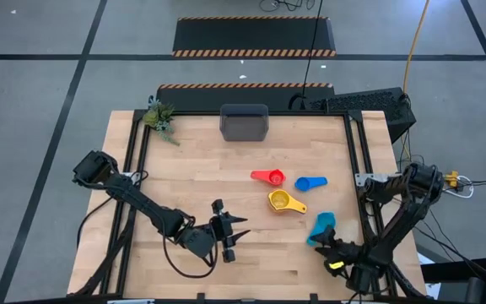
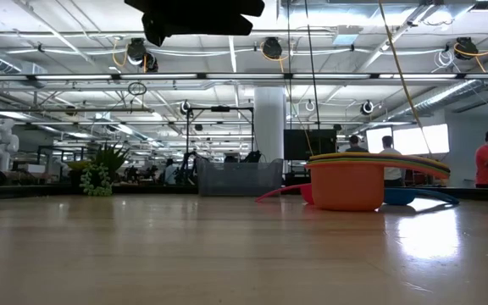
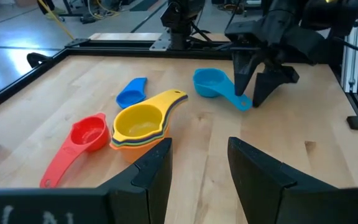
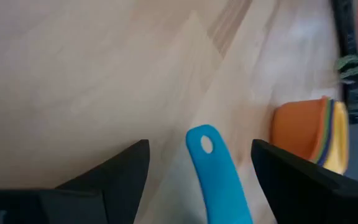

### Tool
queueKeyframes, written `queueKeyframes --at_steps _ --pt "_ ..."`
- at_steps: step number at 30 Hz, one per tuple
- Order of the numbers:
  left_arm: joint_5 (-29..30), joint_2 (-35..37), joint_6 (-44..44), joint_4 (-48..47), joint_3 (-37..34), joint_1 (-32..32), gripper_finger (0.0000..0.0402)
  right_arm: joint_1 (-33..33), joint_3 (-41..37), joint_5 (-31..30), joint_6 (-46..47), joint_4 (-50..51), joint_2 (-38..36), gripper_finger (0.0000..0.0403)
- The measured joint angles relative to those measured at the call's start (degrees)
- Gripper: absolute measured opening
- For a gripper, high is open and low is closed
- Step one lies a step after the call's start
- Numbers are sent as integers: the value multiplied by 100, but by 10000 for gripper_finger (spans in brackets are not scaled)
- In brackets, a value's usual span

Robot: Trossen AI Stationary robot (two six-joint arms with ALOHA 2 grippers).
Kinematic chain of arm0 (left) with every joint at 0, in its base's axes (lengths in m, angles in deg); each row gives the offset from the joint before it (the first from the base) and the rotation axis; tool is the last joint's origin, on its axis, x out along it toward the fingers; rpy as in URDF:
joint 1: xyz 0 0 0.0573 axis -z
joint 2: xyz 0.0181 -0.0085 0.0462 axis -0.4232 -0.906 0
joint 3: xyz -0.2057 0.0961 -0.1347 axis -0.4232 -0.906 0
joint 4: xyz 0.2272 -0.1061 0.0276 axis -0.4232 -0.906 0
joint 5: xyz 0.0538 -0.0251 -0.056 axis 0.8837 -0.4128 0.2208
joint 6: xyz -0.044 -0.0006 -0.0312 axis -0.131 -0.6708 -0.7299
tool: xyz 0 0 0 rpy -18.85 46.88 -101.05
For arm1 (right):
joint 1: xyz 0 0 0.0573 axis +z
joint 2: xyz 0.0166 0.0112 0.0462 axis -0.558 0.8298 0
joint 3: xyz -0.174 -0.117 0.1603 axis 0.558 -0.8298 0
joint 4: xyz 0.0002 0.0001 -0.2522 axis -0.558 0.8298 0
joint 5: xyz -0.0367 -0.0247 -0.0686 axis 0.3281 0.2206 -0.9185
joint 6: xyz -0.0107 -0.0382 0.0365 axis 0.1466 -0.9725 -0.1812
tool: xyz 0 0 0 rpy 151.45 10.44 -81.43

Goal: Nest measuring cups in basket
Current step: Stack the light blue measuring cup on top of the yellow measuring cup

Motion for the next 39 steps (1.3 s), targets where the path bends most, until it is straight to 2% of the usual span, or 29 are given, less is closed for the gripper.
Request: queueKeyframes --at_steps 6,20,24,32,39 --pt "1 0 4 -4 0 0 159 -49 15 -616 -503 10 332 254" --pt "4 2 13 -20 0 -7 159 -328 -1 -341 -650 91 353 162" --pt "4 2 12 -20 0 -7 159 -374 -5 -255 -652 34 353 120" --pt "4 2 -2 -22 0 -7 159 -374 -7 -255 -663 2 358 11" --pt "4 4 -13 -22 0 -7 159 -374 -9 -262 -648 -9 362 4"
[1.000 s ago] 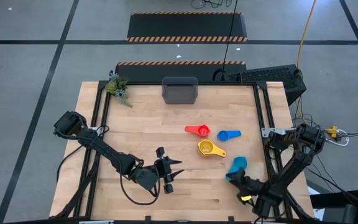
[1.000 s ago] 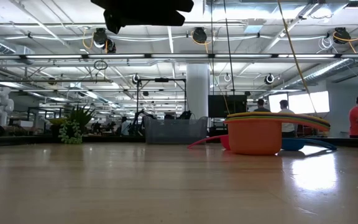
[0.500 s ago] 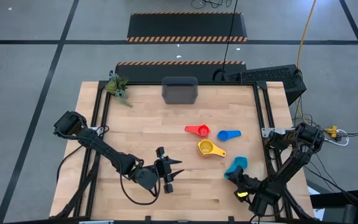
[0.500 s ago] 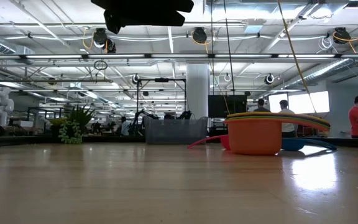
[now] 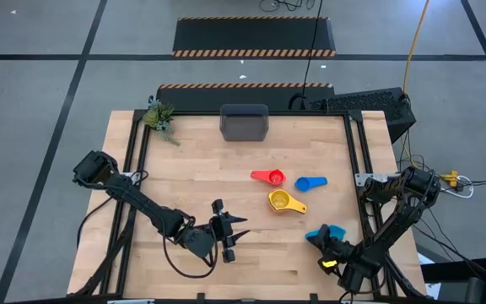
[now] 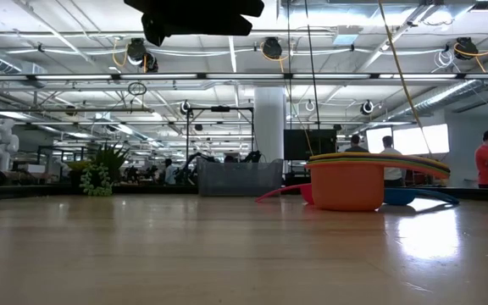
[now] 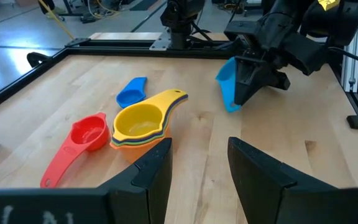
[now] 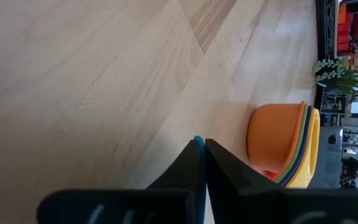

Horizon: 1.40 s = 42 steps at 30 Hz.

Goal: Nest measuring cups in basket
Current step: Stack the light blue measuring cup on top of the yellow measuring cup

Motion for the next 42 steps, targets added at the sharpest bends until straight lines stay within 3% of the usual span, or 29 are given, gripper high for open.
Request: queueKeyframes --at_steps 6,13,19,26,32,36,42 --pt "1 0 0 0 2 0 159 0 0 -52 -4 -45 -95 2" --pt "55 0 69 9 2 -66 159 3 -9 -798 -222 -599 -918 1" --pt "162 -89 706 492 6 -51 159 8 -9 -1227 -1363 -1536 -1645 1" --pt "143 -621 2045 2116 6 -14 162 7 -11 -1307 -3087 -2928 -2184 0" --pt "96 -870 2400 2932 6 -11 204 8 -30 -1313 -4083 -3916 -2489 0" --pt "87 -866 2225 3115 6 -34 242 7 -422 -1004 -4886 -5329 -2738 0" --pt "-312 -856 1943 3066 194 -94 279 -2 -1630 91 -6237 -8877 -3001 0"
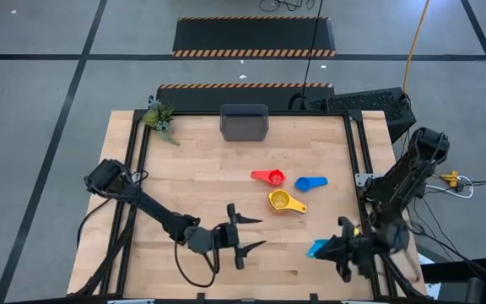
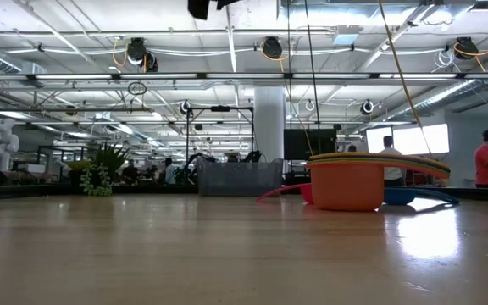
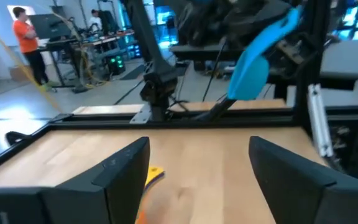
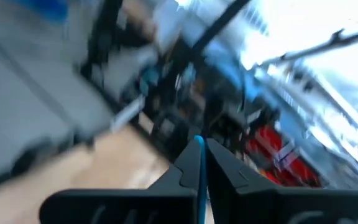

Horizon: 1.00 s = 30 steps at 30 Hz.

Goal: Nest measuring cups in basket
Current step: Stack the light blue measuring cup on top of the yellow measuring cup

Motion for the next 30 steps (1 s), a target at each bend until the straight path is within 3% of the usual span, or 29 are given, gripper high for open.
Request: queueKeyframes --at_steps 3,7,16,23,27,30 --pt "-205 -38 13 -87 218 -42 281 -132 -647 718 -171 -1682 -8 0" --pt "-516 -226 296 -70 557 -91 270 -509 -1228 1752 332 -2750 -8 0" --pt "-984 -1126 629 -57 1568 -406 281 -1236 -1314 3123 1107 -2804 -4 0" --pt "-2108 -1343 457 -66 1981 -627 313 -1507 -1314 4006 1354 -2807 -2 0" --pt "-2930 -1350 232 -74 2078 -767 309 -1589 -1312 4432 1353 -2840 -4 0" --pt "-3169 -1350 31 -68 2116 -857 301 -1677 -1312 4786 1328 -2799 -4 0"
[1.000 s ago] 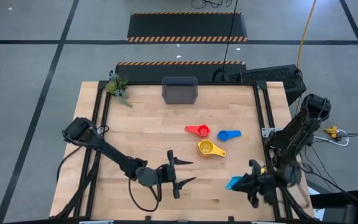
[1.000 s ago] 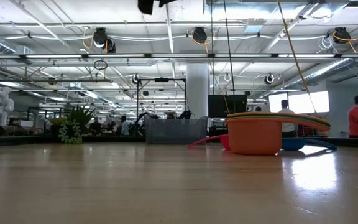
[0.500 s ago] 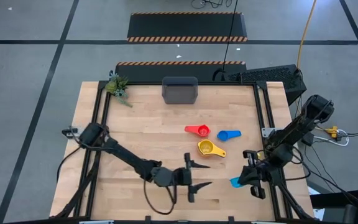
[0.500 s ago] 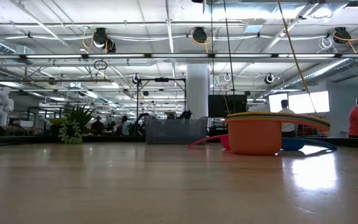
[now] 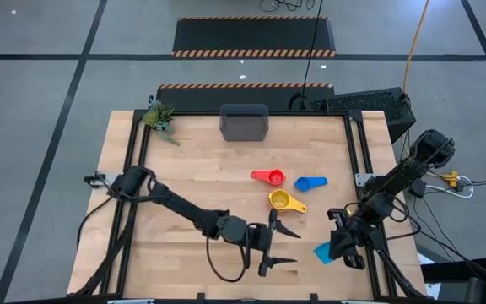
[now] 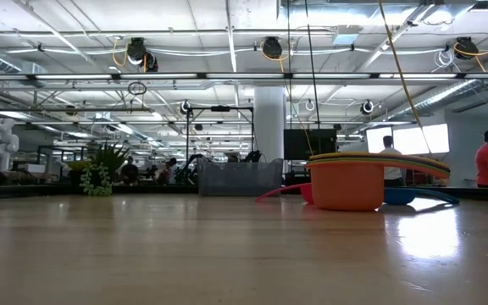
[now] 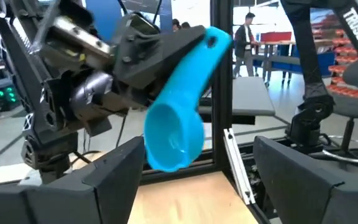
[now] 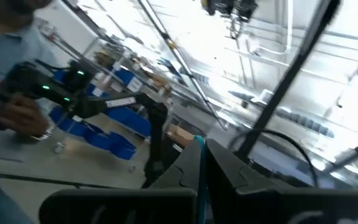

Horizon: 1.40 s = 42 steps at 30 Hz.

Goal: Nest measuring cups in basket
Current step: Stack the light blue measuring cup on top of the yellow measuring cup

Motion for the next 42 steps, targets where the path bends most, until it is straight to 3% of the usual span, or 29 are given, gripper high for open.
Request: queueKeyframes --at_steps 8,14,28,42 --pt "-16 0 -297 91 0 -72 290 -302 0 771 17 31 0 0" --pt "-16 -2 -424 128 0 -68 290 -584 2 979 63 45 0 0" --pt "30 -688 -433 1001 142 -101 289 -685 4 981 237 220 4 0" --pt "-321 -781 -780 913 151 -277 289 -685 4 982 217 258 2 0"
